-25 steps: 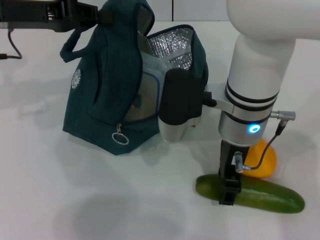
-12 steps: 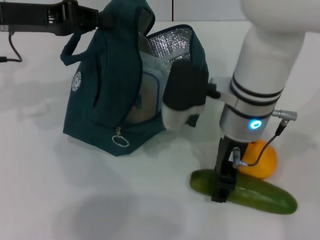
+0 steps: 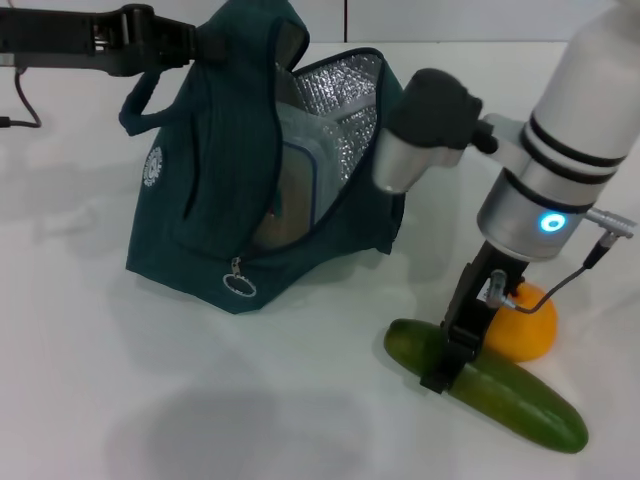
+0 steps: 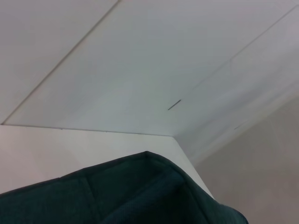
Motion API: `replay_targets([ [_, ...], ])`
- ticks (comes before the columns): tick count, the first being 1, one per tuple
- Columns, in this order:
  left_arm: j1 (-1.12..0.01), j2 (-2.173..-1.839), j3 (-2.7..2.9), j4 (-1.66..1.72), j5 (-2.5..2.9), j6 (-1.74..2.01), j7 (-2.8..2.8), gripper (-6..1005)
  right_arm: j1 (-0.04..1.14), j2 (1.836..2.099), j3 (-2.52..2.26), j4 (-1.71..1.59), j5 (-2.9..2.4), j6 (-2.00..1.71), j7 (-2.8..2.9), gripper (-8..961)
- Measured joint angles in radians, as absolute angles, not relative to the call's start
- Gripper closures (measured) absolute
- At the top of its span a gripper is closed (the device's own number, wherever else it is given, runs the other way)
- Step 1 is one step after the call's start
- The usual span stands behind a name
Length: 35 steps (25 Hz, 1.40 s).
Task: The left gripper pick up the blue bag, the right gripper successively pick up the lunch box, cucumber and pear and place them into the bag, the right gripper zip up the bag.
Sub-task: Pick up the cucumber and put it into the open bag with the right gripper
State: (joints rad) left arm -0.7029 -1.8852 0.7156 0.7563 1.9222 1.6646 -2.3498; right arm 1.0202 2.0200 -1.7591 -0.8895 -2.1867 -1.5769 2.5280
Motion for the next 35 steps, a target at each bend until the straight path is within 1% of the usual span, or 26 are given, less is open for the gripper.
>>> replay_targets([
  [17,-0.706,-1.887,0.719,0.756,1.929,1.677,-2.348,946,0.880,2.015,-1.262,-0.839,-2.150,-1.688,2.337,355],
  [29,-0.706,-1.887,0.721,0.756,1.933,1.675,-2.350,945,0.804,2.009,-1.018,-0.774,-1.923,-1.873,2.146,355],
  [35,-0.705,-1.890,0.721,0.756,1.943,1.672,-2.347,945,0.743,1.999,-0.938,-0.761,-1.764,-1.910,1.979,355],
])
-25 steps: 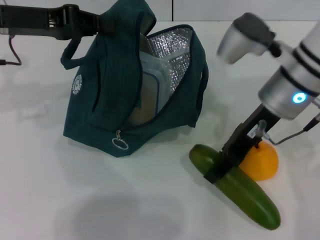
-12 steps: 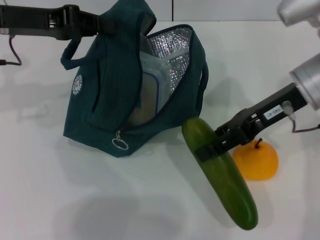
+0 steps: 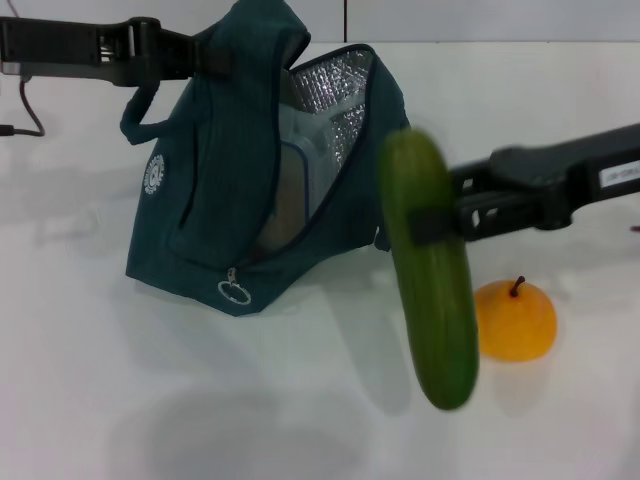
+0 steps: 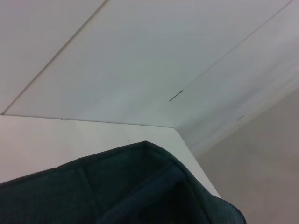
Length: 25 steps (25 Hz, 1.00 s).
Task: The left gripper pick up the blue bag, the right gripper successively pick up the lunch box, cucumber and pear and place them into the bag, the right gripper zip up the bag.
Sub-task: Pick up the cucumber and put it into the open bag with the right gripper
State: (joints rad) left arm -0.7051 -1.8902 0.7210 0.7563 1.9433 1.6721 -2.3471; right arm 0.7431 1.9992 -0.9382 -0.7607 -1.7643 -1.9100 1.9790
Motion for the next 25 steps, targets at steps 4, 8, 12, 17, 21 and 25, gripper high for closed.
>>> replay_targets([
  [4,-0.703,-1.891,0.721,0.756,1.944,1.674,-2.349,946,0.708,2.000,-0.935,-0.761,-1.674,-1.908,1.839,355],
  [8,-0.704,-1.892,0.721,0.756,1.949,1.675,-2.350,946,0.693,2.009,-0.934,-0.760,-1.610,-1.891,1.696,355],
  [12,-0.706,-1.893,0.721,0.756,1.950,1.675,-2.350,946,0.672,2.015,-0.934,-0.752,-1.523,-1.890,1.544,355],
  [17,-0.707,-1.893,0.721,0.756,1.952,1.675,-2.350,945,0.660,2.016,-0.934,-0.680,-1.401,-1.871,1.301,355],
  [21,-0.707,-1.893,0.721,0.756,1.952,1.675,-2.350,945,0.662,2.021,-0.935,-0.648,-1.379,-1.862,1.155,355],
  [25,-0.707,-1.893,0.721,0.756,1.952,1.675,-2.350,945,0.659,2.024,-0.958,-0.604,-1.330,-1.842,1.035,356],
])
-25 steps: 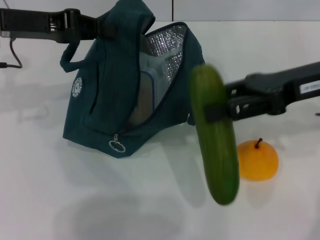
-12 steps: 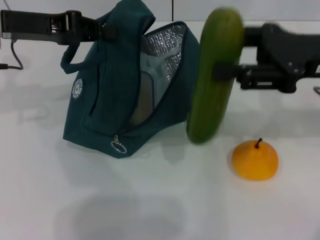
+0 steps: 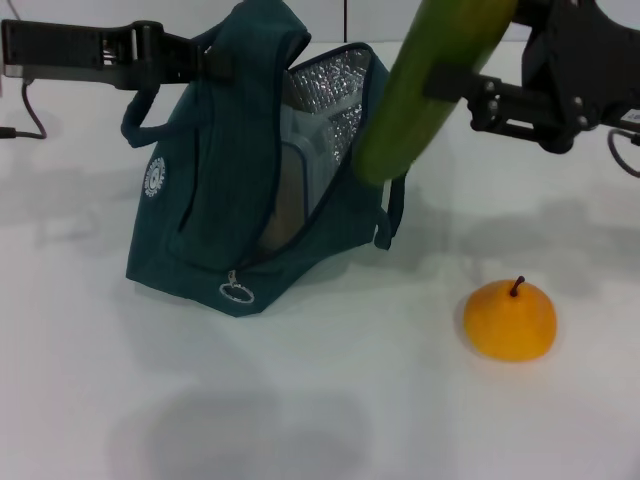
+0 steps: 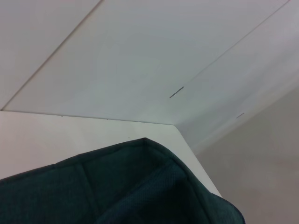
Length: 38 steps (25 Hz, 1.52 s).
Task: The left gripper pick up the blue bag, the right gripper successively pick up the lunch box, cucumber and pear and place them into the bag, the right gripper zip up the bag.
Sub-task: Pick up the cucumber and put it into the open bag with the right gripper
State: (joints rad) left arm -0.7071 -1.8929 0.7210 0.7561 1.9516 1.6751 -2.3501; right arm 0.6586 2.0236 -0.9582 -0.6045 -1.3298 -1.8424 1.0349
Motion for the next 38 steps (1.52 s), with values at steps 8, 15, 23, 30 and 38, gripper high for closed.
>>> replay_targets([
  [8,-0.707,-1.895,0.721,0.753,1.952,1.675,-2.359,945,0.691,2.028,-1.091,-0.509,-1.194,-1.769,0.797,356],
  [15,-0.707,-1.896,0.721,0.754,1.951,1.675,-2.360,946,0.693,2.028,-1.342,-0.503,-0.988,-1.615,0.707,356],
  [23,-0.707,-1.894,0.721,0.756,1.951,1.674,-2.359,946,0.694,2.028,-1.484,-0.421,-0.856,-1.557,0.698,356],
  [30,-0.707,-1.896,0.721,0.752,1.951,1.675,-2.356,946,0.679,2.028,-1.617,-0.345,-0.698,-1.541,0.680,356],
  [38,-0.695,-1.899,0.721,0.749,1.951,1.676,-2.355,945,0.670,2.028,-1.832,-0.338,-0.479,-1.460,0.636,356],
])
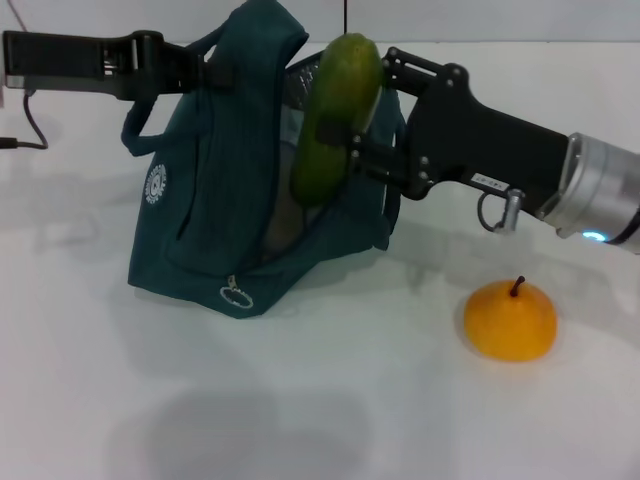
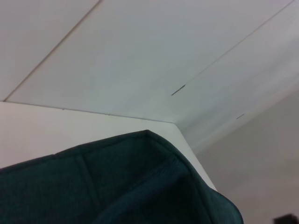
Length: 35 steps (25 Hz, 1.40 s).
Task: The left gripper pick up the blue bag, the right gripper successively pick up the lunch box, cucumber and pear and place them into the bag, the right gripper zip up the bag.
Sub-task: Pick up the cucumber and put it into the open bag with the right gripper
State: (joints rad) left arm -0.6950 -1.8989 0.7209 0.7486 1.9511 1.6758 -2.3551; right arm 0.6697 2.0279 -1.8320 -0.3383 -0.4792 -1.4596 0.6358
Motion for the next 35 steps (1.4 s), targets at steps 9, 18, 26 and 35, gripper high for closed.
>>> replay_targets([
  [9,-0.688,-1.902,0.721,0.747,1.951,1.677,-2.354,945,0.669,2.028,-1.896,-0.365,-0.454,-1.293,0.885,356],
  [18,-0.684,-1.902,0.720,0.747,1.951,1.677,-2.353,945,0.704,2.025,-2.010,-0.371,-0.466,-1.266,1.101,356],
  [26,-0.684,-1.902,0.719,0.747,1.951,1.677,-2.353,945,0.696,2.026,-2.010,-0.374,-0.476,-1.275,1.104,356],
  [35,-0.674,-1.903,0.719,0.747,1.949,1.677,-2.353,945,0.656,2.020,-1.960,-0.389,-0.473,-1.315,1.078,348],
])
